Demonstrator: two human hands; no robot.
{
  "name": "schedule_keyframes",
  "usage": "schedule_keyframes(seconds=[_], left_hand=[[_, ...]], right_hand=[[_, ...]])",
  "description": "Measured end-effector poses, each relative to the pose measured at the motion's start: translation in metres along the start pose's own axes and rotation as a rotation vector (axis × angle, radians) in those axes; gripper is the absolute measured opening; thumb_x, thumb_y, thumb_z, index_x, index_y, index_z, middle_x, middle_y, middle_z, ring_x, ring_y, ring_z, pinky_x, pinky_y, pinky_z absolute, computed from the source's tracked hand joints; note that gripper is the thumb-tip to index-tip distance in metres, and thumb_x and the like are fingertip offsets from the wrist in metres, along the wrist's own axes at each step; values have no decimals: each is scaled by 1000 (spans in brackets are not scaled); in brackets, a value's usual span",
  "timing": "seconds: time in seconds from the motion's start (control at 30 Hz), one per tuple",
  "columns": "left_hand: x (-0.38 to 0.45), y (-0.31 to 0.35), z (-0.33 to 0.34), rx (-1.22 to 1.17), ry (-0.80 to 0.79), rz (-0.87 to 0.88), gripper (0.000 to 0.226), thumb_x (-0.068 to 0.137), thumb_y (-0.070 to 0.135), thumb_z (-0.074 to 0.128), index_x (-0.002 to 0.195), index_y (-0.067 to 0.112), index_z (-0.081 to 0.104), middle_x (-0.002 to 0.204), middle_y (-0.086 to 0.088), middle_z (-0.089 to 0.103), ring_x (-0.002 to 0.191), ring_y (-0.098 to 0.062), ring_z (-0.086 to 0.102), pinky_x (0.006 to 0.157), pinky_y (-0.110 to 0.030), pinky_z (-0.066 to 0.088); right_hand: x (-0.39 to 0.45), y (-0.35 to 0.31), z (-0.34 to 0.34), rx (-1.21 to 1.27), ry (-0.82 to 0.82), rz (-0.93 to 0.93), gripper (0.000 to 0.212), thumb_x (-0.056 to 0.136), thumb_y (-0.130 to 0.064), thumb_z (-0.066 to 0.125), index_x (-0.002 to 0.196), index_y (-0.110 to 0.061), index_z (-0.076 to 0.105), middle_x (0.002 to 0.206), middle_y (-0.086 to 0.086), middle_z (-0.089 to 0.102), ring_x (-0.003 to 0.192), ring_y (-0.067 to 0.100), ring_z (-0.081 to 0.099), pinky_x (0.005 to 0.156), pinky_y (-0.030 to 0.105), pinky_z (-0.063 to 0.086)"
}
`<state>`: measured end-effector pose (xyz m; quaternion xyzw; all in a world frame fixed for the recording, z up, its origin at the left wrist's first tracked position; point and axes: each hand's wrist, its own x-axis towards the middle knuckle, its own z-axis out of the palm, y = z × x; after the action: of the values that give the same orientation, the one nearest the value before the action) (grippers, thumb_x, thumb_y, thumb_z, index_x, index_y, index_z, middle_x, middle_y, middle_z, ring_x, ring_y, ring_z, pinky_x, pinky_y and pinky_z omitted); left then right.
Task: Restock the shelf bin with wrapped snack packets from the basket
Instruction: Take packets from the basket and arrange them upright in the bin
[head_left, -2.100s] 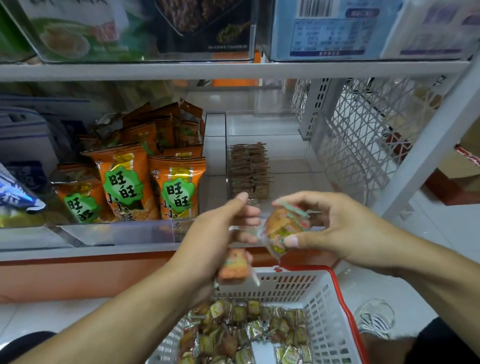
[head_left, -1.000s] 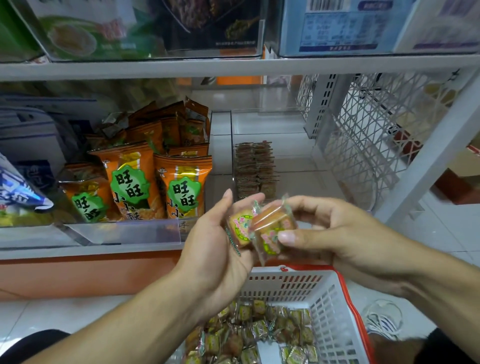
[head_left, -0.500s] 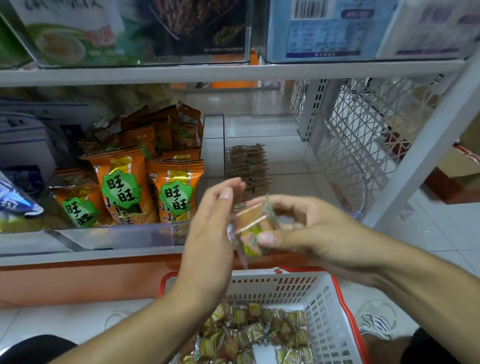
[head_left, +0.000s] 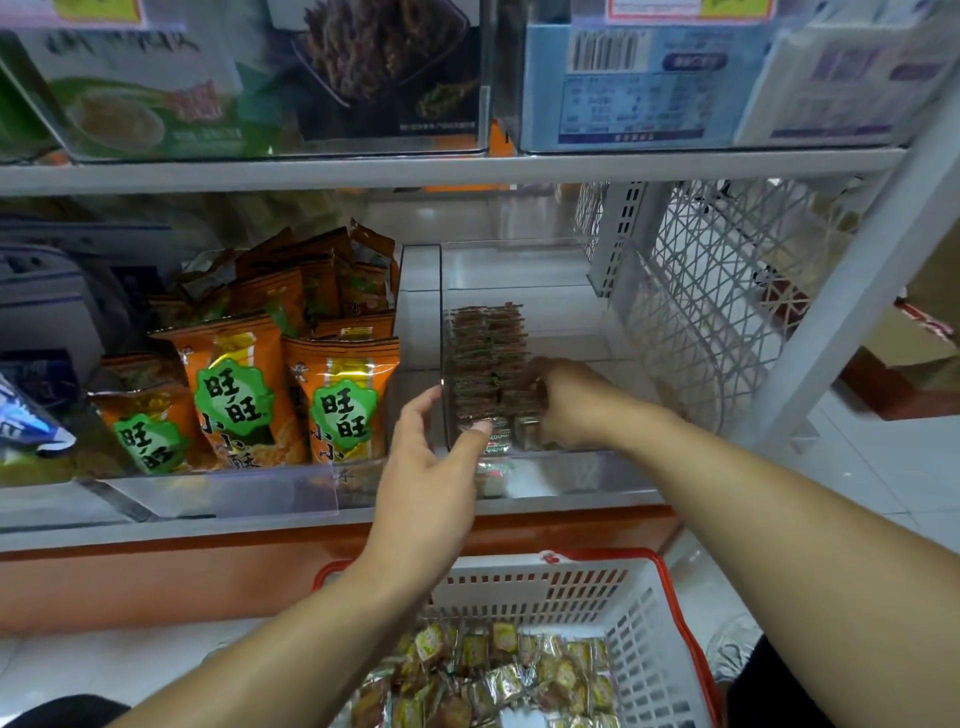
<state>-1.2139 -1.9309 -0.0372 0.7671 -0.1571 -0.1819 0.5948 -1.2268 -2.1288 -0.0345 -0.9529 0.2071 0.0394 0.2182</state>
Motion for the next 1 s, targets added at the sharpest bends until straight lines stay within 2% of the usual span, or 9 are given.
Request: schedule_keyframes(seconds=[0.13,0.23,0.33,0.53,0.67,0.73,0.83,0.93,1.0], left_hand=[[1,-5,-2,4,-26,-25,51,95,45,65,140,49,40,118,35,56,99,21,50,79,-9,34],[0,-7,-2,7,-47,-41,48,96,45,65,134,56,37,111,41,55,101,21,50,80,-8,34],[0,-10,-1,-5,-78,-18,54,98,43,63,142,54,34,114,41,57,105,24,49,82,-7,33],[0,-11,-3,7,-90,-22,55,99,41,62,142,57,32,95,50,59,85,33,52,72,-2,36],[-1,-8,-6,22,-122,-24,64,97,40,64,152,47,31,129,32,61,112,15,55,84,-10,36],[-6,-6,-10,30,-132,-28,72,94,37,69,154,41,29,134,30,56,111,16,53,90,-16,37],[-22,-14,-10,4,-83,-73,80,86,33,79,152,38,34,126,32,51,113,13,50,102,-25,39],[-47,-40,-4,-32,-113,-157,54,86,20,75,131,37,50,107,28,66,79,20,62,73,-19,54],[-57,-67,0,53,-201,-182,44,91,7,69,124,31,52,111,17,63,75,14,66,56,-9,49]], right_hand=[[14,-4,3,35,30,140,65,74,-3,79,130,-8,46,126,16,58,111,34,61,75,28,48],[15,-6,2,17,-27,275,96,74,-7,85,147,-3,24,137,22,51,121,38,57,80,33,47],[15,-11,3,63,-48,272,104,73,-13,89,148,3,18,133,20,57,120,35,59,85,35,50],[16,-11,6,86,-58,303,93,73,-14,87,143,-1,27,124,20,62,97,27,59,52,29,41],[13,-12,7,60,-78,277,85,70,-22,90,136,-4,39,123,12,63,112,30,62,79,30,51],[7,-16,1,24,-73,267,78,72,-25,89,133,-8,44,125,9,61,115,29,60,89,32,52],[-8,-23,-12,-83,185,96,38,87,-19,70,122,-14,56,123,8,61,114,30,60,93,37,52],[-40,-34,-7,70,575,-232,15,83,-14,60,94,-24,61,98,-4,65,90,22,63,76,42,54],[-65,-36,19,170,605,-471,12,79,-15,59,86,-24,58,87,-9,59,76,17,59,65,40,51]])
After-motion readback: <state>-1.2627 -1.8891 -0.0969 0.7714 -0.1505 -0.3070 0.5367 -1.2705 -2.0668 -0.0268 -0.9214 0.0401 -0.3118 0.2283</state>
